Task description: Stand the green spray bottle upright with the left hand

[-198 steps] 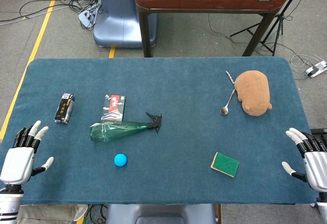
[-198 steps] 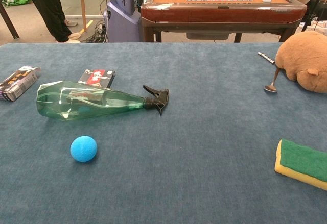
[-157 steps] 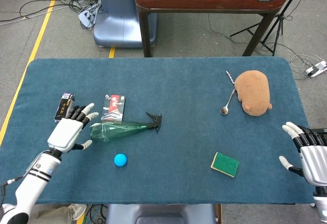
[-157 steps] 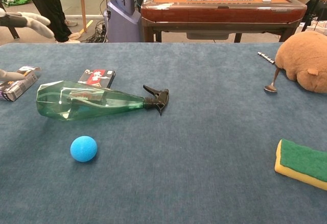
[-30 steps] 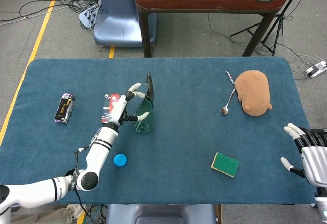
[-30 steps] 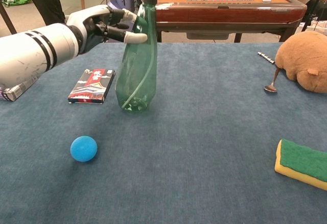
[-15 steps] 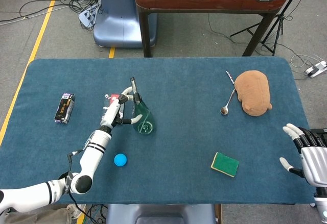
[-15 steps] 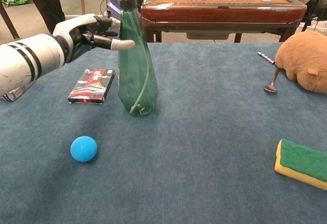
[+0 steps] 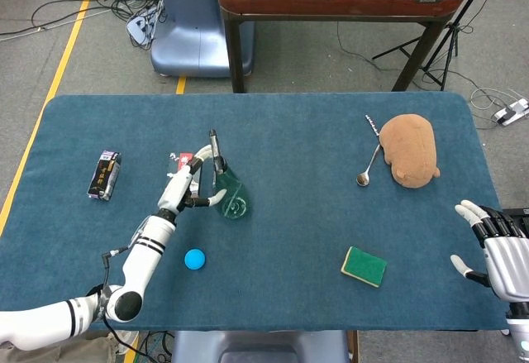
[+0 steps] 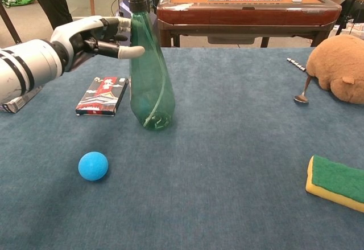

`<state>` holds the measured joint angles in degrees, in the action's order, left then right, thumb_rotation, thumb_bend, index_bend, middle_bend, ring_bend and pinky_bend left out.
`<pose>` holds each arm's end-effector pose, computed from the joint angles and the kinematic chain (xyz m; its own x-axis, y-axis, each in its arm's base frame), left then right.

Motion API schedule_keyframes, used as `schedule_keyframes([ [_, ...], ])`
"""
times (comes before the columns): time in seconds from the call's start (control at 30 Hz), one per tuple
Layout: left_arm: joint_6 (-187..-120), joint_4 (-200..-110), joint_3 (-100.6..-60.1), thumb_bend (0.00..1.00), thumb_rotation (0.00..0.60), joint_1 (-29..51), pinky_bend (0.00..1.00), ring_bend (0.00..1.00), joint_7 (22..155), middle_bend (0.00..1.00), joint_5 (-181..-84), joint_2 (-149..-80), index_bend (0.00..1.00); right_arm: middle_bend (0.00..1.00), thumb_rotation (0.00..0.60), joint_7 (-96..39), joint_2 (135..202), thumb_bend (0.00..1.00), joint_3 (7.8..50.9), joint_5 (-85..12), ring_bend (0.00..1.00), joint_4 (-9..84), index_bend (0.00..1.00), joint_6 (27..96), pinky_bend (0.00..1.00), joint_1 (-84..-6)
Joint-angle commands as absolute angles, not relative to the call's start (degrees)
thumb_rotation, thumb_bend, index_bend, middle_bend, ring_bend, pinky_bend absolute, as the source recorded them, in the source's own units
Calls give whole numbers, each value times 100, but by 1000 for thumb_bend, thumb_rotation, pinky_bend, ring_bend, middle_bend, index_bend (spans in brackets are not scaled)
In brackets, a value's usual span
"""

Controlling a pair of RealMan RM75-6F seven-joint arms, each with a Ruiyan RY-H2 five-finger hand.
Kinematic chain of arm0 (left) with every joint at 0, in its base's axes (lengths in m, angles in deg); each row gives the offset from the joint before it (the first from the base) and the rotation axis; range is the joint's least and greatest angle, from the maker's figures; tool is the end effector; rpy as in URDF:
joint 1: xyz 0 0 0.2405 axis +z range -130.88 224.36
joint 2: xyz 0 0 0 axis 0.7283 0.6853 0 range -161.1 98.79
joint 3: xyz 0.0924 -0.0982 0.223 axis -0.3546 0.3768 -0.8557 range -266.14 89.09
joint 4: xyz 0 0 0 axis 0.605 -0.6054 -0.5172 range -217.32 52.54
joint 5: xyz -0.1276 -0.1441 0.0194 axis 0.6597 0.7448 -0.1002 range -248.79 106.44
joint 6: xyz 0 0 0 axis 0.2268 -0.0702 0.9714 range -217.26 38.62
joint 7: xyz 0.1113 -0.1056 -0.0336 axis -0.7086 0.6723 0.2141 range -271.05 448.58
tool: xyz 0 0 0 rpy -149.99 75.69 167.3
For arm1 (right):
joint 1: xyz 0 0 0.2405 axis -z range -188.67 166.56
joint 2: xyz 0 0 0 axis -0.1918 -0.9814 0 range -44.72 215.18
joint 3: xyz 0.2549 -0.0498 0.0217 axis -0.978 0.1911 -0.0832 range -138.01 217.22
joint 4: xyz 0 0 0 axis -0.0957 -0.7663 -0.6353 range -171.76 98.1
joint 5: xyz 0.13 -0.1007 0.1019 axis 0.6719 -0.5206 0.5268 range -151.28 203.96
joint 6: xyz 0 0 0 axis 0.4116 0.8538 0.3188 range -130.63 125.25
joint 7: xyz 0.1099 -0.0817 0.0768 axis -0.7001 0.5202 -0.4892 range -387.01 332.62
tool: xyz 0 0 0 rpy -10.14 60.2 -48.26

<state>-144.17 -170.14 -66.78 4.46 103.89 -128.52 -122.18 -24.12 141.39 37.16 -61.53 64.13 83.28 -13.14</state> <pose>-0.1117 0.3780 0.0136 -0.3698 0.3420 0.8639 0.9002 -0.0982 0.4242 -0.2913 -0.1757 0.2052 0.4364 -0.0141 0.8997 -0.8998 -0.0052 0.4363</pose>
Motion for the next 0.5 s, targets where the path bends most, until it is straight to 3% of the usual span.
schedule_keyframes([
  [0.03, -14410, -17097, -6704, 297, 514, 497, 0, 0, 10437, 44, -12894, -12158, 108, 177, 600, -2407, 14144, 195, 3714, -6149, 124, 6409, 189, 8320, 175, -1320],
  [0.27, -14333, -17225, -6758, 297, 492, 567, 0, 0, 10477, 33, -12924, -12020, 88, 177, 600, -2418, 14165, 195, 3711, -6152, 124, 6396, 189, 8291, 175, -1344],
  [0.4, -14234, -17332, -6800, 297, 378, 608, 0, 0, 10438, 0, -12916, -11820, 14, 176, 600, -2423, 14164, 195, 3714, -6140, 124, 6386, 189, 8285, 175, -1344],
  [0.5, -14151, -17420, -6829, 297, 364, 665, 0, 0, 10466, 0, -12892, -11641, 0, 176, 600, -2432, 14164, 195, 3718, -6133, 124, 6378, 189, 8284, 175, -1340],
])
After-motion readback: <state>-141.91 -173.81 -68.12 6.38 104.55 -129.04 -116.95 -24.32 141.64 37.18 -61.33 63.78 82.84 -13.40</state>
